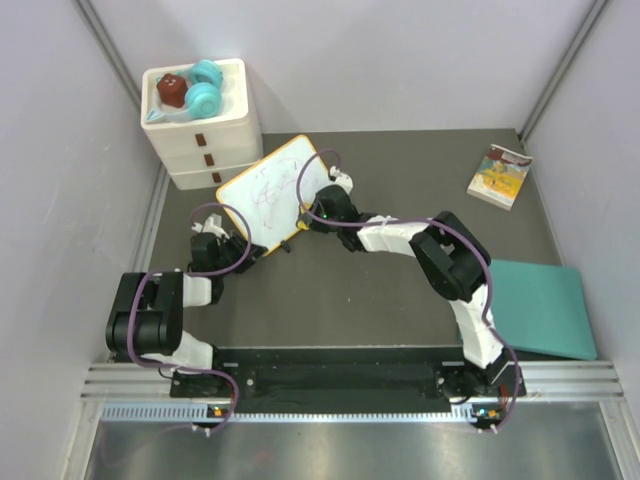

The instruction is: Erase the whiteboard

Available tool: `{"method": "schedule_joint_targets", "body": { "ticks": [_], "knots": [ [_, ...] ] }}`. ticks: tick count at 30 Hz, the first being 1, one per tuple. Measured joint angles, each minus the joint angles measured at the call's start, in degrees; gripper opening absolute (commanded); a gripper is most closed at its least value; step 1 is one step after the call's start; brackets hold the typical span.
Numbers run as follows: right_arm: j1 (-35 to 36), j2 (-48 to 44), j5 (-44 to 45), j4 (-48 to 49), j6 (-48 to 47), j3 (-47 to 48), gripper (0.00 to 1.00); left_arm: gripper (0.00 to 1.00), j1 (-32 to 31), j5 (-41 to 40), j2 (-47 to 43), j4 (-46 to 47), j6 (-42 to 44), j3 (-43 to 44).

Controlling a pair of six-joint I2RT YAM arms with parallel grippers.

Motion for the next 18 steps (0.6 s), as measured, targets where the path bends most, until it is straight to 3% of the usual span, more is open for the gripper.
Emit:
{"method": "schedule_joint_targets", "body": {
  "ticks": [9, 18],
  "knots": [
    [4.1, 0.6, -0.1, -7.1, -5.2, 7.3, 0.0, 0.19, 0.0, 0.3, 0.0, -0.1, 0.0, 0.0],
    [10.0, 5.4, -2.7, -8.2, -7.3, 14.8, 0.0, 0.19, 0.0, 0.4, 0.0, -0.2, 0.2, 0.0]
  ]
}}
